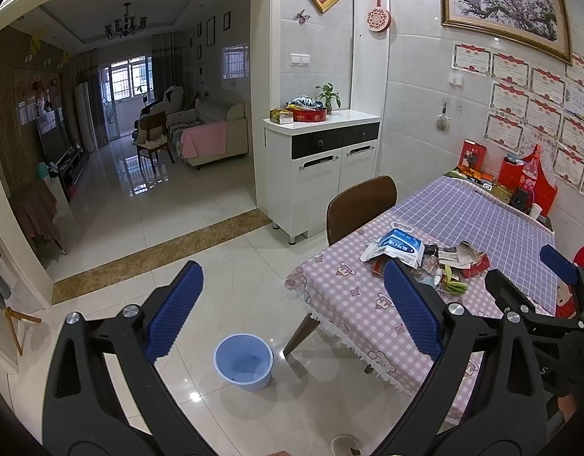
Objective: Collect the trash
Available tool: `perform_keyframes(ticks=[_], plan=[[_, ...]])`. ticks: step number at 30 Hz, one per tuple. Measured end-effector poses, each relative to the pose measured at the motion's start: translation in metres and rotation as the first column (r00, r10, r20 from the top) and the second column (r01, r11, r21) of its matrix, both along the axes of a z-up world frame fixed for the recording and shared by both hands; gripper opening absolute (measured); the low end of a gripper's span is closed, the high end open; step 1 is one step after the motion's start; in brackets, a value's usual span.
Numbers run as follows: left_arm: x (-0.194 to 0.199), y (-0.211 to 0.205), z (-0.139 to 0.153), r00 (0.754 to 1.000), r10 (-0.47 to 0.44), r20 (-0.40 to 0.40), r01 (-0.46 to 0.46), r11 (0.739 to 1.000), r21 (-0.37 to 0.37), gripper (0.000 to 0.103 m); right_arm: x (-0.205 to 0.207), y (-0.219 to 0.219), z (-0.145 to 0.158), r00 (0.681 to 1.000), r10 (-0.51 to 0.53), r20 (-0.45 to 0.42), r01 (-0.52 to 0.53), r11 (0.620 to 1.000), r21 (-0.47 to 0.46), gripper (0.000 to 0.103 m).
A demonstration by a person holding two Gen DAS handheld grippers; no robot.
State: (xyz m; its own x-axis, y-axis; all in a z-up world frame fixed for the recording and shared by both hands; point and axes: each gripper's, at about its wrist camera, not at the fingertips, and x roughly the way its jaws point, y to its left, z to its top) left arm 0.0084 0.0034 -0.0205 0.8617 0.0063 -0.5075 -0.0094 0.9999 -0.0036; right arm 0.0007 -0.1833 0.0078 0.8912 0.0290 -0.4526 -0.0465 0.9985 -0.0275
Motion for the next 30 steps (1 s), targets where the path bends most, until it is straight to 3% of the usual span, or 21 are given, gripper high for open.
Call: perform_keyframes(ticks=[13, 30], plan=[[-0.001, 0.008, -0.007, 1.0, -0.005, -0.01, 0.005, 1.0, -0.003, 0.094, -0.009, 0.006, -0.001, 0.998, -0.043, 0.038, 0.043, 0.999, -0.011, 0.099], [0.019, 0.012, -0.02, 0.997, -0.023, -0.075, 0.023, 1.0, 0.007, 0.094, 0.001, -0.005, -0.021, 0.996, -0.056, -0.064, 0.059, 0.997, 0.057, 0.099]])
